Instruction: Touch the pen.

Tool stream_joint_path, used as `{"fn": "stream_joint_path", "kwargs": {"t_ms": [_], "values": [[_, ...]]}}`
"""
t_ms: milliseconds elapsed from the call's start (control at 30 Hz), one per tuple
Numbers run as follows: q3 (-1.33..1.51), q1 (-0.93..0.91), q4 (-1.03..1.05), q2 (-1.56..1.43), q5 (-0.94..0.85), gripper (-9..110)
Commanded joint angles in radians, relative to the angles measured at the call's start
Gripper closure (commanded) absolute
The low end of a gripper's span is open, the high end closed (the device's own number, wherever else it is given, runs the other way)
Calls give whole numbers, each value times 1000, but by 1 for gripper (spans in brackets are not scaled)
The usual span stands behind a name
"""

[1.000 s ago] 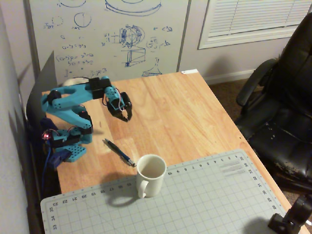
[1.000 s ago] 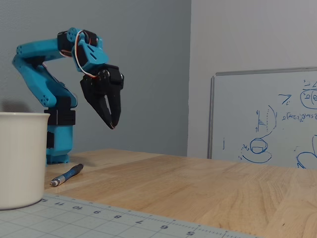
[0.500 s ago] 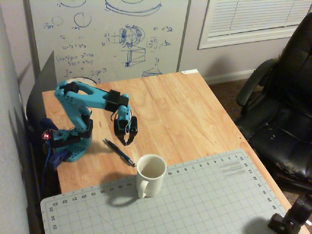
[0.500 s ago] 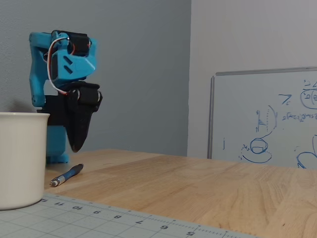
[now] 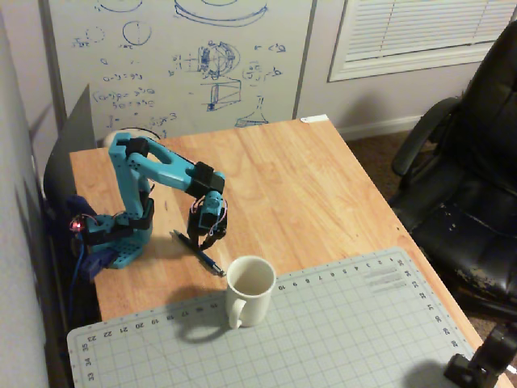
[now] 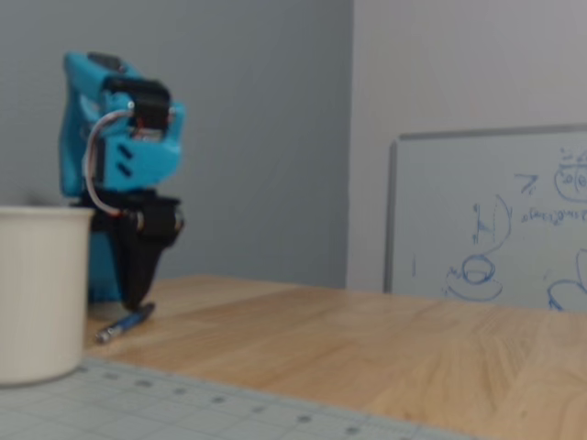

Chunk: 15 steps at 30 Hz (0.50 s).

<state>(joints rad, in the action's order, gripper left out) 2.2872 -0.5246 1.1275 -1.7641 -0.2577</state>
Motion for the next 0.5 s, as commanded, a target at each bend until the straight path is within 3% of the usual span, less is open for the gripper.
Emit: {"fn": "stream_joint_path", "kwargs": {"t_ms": [0,467], "values": [[-74,-5,-6,9,-8,101],[-75,-5,-6,35,-8,101]]}}
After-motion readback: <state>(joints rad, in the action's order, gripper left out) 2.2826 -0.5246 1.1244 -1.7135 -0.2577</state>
